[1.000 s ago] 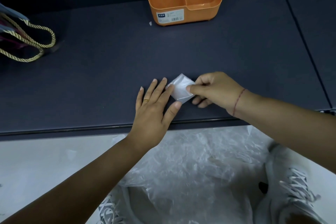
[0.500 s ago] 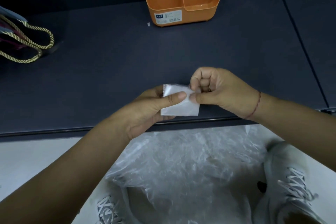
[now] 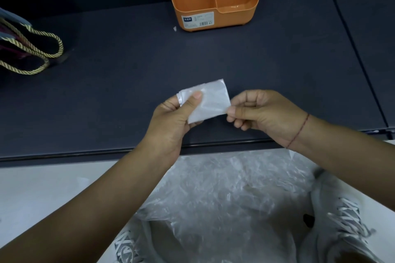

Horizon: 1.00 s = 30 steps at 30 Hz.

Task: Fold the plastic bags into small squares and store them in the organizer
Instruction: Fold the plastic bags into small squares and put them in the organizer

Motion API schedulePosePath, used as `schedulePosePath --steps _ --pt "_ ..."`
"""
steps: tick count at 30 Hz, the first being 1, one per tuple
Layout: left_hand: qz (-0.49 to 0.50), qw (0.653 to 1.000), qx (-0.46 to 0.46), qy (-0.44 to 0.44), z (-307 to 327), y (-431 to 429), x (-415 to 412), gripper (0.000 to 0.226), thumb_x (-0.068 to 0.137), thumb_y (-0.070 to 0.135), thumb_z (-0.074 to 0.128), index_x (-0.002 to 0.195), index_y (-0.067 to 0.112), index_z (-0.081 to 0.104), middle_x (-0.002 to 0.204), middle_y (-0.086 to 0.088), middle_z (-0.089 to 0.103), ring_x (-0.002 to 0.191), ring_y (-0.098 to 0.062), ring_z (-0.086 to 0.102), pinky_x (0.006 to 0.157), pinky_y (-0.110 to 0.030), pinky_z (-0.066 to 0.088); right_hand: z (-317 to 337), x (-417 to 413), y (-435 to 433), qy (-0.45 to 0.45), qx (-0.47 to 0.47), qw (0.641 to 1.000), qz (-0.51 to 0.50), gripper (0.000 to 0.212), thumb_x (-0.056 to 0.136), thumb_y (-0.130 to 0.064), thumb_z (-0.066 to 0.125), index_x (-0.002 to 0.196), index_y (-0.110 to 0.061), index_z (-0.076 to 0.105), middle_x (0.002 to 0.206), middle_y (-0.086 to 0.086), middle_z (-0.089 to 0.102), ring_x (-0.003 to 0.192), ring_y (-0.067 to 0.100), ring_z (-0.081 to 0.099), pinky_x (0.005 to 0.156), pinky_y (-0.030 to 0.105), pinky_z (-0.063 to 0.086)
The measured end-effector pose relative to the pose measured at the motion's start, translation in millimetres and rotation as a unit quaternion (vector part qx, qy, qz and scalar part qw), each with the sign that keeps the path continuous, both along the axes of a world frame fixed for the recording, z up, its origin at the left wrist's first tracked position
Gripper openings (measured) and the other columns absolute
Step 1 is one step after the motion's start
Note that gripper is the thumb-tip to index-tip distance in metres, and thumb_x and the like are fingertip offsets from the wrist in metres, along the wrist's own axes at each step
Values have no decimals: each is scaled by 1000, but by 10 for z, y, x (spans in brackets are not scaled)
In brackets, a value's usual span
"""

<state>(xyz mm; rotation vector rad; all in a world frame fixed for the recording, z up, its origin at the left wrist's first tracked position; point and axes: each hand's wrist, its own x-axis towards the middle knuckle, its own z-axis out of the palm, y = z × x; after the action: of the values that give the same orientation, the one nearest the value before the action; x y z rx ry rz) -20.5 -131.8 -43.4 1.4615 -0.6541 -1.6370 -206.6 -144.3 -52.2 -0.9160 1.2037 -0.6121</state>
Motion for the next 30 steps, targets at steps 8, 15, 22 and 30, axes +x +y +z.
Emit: schedulePosePath --steps 8,15,22,30 --pt "-17 1000 2 18 -17 83 -78 29 85 27 66 107 9 71 101 -7 75 94 -17 72 76 -22 56 30 87 -27 -48 -2 999 22 49 73 -32 67 117 -11 65 114 6 70 106 16 66 91 29 54" --pt "20 1000 -3 -1 -15 -22 -103 16 92 24 63 85 11 69 87 -4 74 80 -14 70 70 -22 57 41 54 -80 -51 -9 995 -85 14 87 -14 63 98 -8 70 90 4 75 81 14 71 63 23 57" --pt "-23 987 -120 -108 41 -243 -233 21 94 25 62 81 11 70 79 3 73 79 -8 67 79 -19 54 94 -122 -136 -63 0 988 -140 15 84 -15 63 93 -5 70 88 7 75 80 16 72 60 22 57" --pt "-237 685 -365 -584 -142 -1442 -59 60 103 45 37 154 15 26 163 -2 18 151 -16 8 121 -29 -2 72 -381 -113 -17 9 982 -186 12 89 -8 61 88 -2 71 87 8 75 78 17 73 61 26 59"
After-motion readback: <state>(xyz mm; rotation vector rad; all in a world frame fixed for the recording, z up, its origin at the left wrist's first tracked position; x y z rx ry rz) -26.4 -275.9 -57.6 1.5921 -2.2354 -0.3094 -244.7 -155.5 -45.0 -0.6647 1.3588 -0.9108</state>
